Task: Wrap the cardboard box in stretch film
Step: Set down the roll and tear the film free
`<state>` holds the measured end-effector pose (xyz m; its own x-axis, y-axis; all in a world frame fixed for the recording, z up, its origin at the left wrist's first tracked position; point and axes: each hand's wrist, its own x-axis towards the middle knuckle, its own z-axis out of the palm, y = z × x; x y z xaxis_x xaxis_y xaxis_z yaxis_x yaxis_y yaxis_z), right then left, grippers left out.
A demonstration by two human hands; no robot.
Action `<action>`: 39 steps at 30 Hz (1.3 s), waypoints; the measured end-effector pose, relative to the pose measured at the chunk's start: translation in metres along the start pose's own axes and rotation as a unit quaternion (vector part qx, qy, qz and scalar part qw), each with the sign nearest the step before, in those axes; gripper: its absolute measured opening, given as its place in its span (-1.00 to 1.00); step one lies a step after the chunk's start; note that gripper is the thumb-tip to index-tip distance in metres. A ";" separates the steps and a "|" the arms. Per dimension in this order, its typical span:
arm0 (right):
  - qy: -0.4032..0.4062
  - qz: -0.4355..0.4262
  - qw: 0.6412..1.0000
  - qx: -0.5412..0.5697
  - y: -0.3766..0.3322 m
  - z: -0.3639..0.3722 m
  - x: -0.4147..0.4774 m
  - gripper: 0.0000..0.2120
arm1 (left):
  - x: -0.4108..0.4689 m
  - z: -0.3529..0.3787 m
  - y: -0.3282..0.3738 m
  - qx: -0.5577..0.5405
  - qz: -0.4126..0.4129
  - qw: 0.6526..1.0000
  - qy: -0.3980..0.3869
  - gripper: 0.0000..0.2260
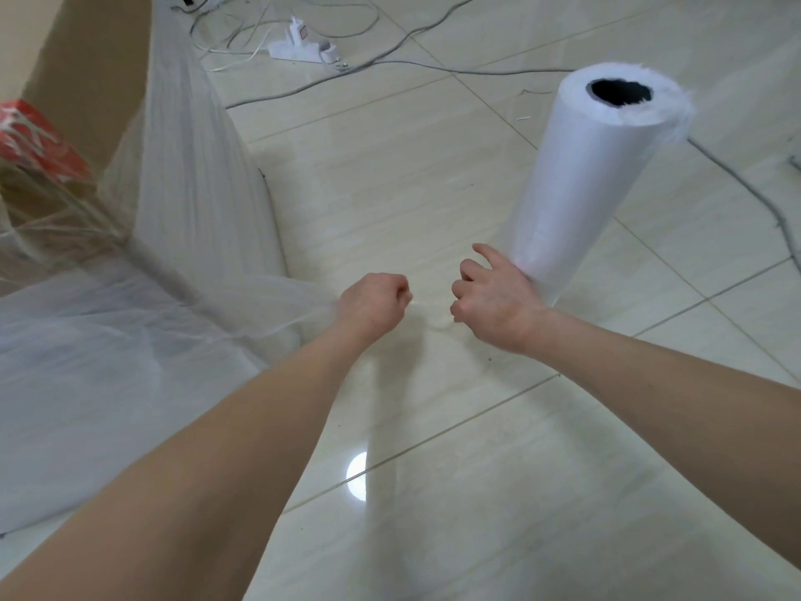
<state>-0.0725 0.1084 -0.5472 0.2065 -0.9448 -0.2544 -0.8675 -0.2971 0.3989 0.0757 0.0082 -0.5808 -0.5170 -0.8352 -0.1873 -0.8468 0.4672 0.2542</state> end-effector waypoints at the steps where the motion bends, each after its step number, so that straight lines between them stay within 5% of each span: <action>1: 0.003 -0.002 1.000 -0.003 0.000 0.001 0.000 -0.73 | 0.001 0.000 -0.002 -0.015 -0.011 1.000 -0.003 -0.82; 7: -0.051 0.032 0.998 0.027 -0.004 -0.002 0.003 -0.70 | -0.002 0.003 0.005 -0.226 -0.016 0.973 -0.042 -0.83; 16: -0.087 0.054 0.994 0.039 -0.010 -0.001 0.013 -0.66 | -0.011 -0.004 0.019 -0.027 0.067 0.993 -0.096 -0.69; 22: -0.079 0.050 0.995 0.033 -0.009 0.000 0.015 -0.70 | -0.008 0.007 0.029 0.112 0.148 0.981 -0.049 -0.52; 27: -0.073 0.053 0.995 0.041 -0.007 -0.002 0.014 -0.74 | -0.005 0.012 0.040 0.080 0.114 0.990 -0.024 -0.86; 39: -0.061 0.055 0.996 0.038 -0.007 0.004 0.016 -0.73 | -0.004 0.008 0.016 -0.004 0.057 0.998 0.012 -0.84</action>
<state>-0.0648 0.0955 -0.5577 0.0559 -0.9458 -0.3201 -0.9149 -0.1768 0.3628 0.0635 0.0210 -0.5837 -0.6069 -0.7833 -0.1346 -0.7816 0.5575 0.2797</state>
